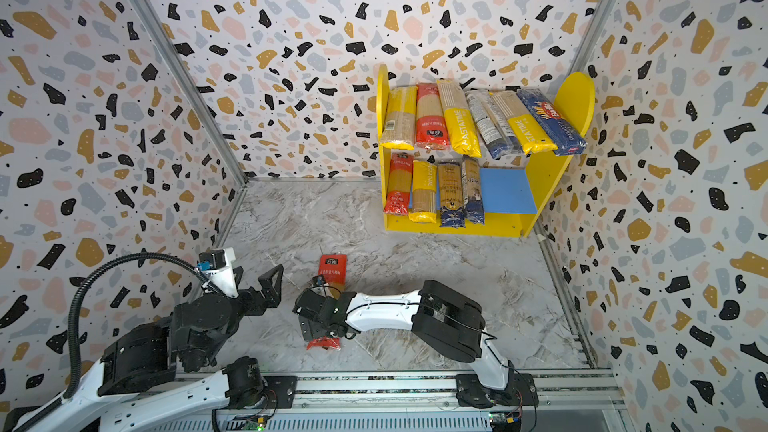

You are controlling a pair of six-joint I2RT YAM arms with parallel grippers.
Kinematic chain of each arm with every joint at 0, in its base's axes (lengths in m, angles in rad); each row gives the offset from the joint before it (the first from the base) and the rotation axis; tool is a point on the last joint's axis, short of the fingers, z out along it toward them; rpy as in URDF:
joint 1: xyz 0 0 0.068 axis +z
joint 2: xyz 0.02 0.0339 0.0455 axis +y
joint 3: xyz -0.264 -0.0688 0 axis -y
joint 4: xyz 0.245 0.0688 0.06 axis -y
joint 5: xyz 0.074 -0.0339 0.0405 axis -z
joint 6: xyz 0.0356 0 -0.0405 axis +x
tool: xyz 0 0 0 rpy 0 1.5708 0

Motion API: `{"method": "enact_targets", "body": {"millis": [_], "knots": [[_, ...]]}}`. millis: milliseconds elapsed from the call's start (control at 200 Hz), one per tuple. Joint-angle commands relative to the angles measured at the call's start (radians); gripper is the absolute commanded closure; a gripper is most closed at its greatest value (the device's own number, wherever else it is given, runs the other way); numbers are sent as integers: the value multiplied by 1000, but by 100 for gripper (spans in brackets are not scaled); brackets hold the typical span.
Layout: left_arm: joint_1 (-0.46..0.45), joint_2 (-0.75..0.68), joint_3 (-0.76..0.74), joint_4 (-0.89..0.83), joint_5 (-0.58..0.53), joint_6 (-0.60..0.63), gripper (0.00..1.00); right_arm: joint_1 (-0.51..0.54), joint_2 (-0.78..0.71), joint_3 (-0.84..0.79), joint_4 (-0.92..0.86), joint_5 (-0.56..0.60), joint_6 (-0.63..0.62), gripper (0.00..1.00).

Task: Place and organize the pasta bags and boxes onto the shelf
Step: 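Grasp the red-labelled spaghetti bag with the right gripper and lift it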

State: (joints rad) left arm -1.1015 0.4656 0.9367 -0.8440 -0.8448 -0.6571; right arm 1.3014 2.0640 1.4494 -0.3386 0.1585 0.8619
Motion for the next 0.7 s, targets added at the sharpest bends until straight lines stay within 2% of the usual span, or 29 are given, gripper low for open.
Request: {"method": "enact_targets", "body": {"millis": [0, 180, 340, 486, 696], "knots": [[0, -30, 32, 44, 37, 64, 0, 9, 45, 44, -97, 16, 38, 1], [0, -44, 18, 65, 81, 89, 1, 11, 107, 91, -193, 49, 63, 1], [0, -54, 16, 68, 81, 98, 0, 32, 118, 127, -343, 175, 102, 1], [0, -54, 16, 75, 81, 104, 1, 23, 125, 93, -355, 169, 99, 1], [0, -60, 27, 69, 78, 106, 1, -14, 133, 50, -305, 104, 75, 1]]}}
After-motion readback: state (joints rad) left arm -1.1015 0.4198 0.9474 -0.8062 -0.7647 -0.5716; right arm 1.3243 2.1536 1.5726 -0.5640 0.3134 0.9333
